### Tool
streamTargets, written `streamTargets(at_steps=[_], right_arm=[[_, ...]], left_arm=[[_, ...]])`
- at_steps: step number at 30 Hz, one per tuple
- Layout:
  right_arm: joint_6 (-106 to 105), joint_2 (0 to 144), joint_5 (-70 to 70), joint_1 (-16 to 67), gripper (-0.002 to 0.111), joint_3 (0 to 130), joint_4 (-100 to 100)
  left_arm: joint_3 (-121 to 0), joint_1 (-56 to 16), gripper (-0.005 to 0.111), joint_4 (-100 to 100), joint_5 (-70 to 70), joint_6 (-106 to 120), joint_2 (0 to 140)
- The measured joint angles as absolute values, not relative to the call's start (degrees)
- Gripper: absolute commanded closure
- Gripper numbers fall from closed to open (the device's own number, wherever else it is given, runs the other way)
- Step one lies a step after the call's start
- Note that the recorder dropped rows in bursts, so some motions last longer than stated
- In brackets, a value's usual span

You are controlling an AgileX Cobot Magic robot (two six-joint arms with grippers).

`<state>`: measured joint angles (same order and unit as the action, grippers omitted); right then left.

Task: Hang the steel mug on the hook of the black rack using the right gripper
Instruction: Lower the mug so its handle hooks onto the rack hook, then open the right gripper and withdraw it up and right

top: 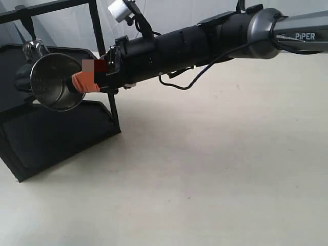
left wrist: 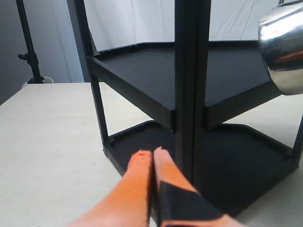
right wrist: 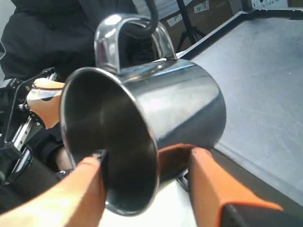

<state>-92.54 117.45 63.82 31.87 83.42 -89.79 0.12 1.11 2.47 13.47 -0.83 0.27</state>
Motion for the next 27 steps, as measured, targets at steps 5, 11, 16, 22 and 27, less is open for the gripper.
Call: streamTargets(at_steps=[5,11,16,22,27], right_arm=[[-91.5,117.4,63.4,31.9,0.059,83.4,-89.1],[-91.4,117.4,64.3,31.6,0.059,83.4,-88.0],[-91.4,117.4,64.6,31.6,0.059,83.4,-88.0],[-91.4,117.4,64.6,31.6,0.059,83.4,-88.0],[-91.5,117.4,64.5,31.6,0.059,83.4,-88.0]], left_arm=[[0.1,1.1,0.105,2.5,13.5,-0.8,0.3],[0.1,1.1,0.105,2.5,13.5,-0.8,0.3],[0.1,1.1,0.105,2.5,13.5,-0.8,0.3],[0.1,1.1,0.105,2.5,13.5,-0.8,0.3],[0.1,1.1,0.105,2.5,13.5,-0.8,0.3]])
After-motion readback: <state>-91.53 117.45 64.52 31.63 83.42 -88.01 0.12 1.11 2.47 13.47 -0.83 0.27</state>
